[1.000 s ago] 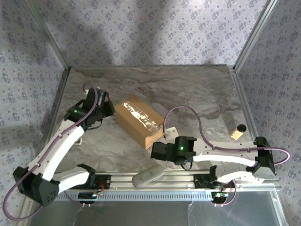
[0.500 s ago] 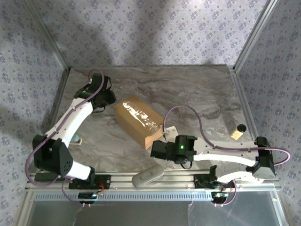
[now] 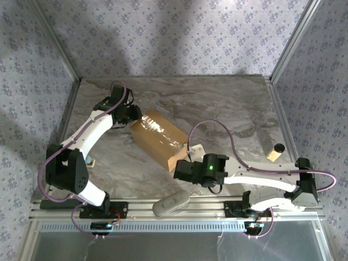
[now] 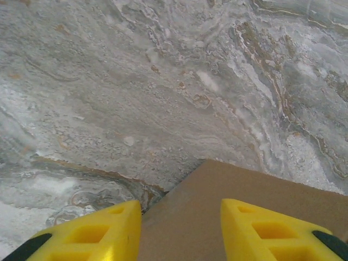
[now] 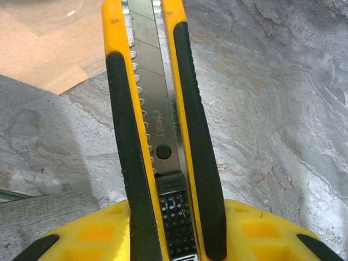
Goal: Unpack the express box
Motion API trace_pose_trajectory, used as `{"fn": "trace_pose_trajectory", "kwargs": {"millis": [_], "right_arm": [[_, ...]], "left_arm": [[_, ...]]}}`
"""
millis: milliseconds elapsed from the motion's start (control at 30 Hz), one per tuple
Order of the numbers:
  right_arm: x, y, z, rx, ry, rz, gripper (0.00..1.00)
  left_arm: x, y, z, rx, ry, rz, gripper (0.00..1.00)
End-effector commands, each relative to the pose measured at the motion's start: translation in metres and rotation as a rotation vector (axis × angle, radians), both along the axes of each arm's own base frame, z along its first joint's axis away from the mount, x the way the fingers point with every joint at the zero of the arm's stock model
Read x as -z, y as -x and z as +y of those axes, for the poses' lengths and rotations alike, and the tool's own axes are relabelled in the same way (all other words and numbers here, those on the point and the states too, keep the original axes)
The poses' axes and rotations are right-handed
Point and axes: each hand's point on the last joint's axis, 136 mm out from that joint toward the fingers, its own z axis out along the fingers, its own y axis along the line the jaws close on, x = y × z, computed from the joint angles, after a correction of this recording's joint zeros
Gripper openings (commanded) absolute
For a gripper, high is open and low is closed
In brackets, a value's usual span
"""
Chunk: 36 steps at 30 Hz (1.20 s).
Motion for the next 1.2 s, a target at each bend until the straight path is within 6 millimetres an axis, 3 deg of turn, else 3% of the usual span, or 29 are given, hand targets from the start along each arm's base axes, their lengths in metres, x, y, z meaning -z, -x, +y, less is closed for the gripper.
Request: {"fn": "trace_pose_trajectory", "kwargs": {"millis": [0,233,567,967,1167], "right_arm": [[-0.011,-0.005,0.003,-0.014,0.004,-0.013,0.00],[-0.018,-0.008,0.012,-0.038,-0.001,0.001,0.00],[-0.018,-0.014,0.023,-0.086,0.020,0.031,0.00],[-0.023,-0.009,0.049,-0.147,-0.089,0.086,0.00],[-0.024,-0.015,0.045,-0.120,-0.108,0.074,0.00]], "left_arm": [[0.000,0.003,-0.022,0.076,0.051,-0.015,0.43],[0.014,0.007,-0.045,0.142,0.076,0.005,0.42],[0.017,0.005,-0.071,0.208,0.124,0.003,0.42],[0.029,0.013,-0.077,0.196,0.147,0.042,0.41],[0.030,0.020,-0.085,0.206,0.165,0.051,0.41]]}}
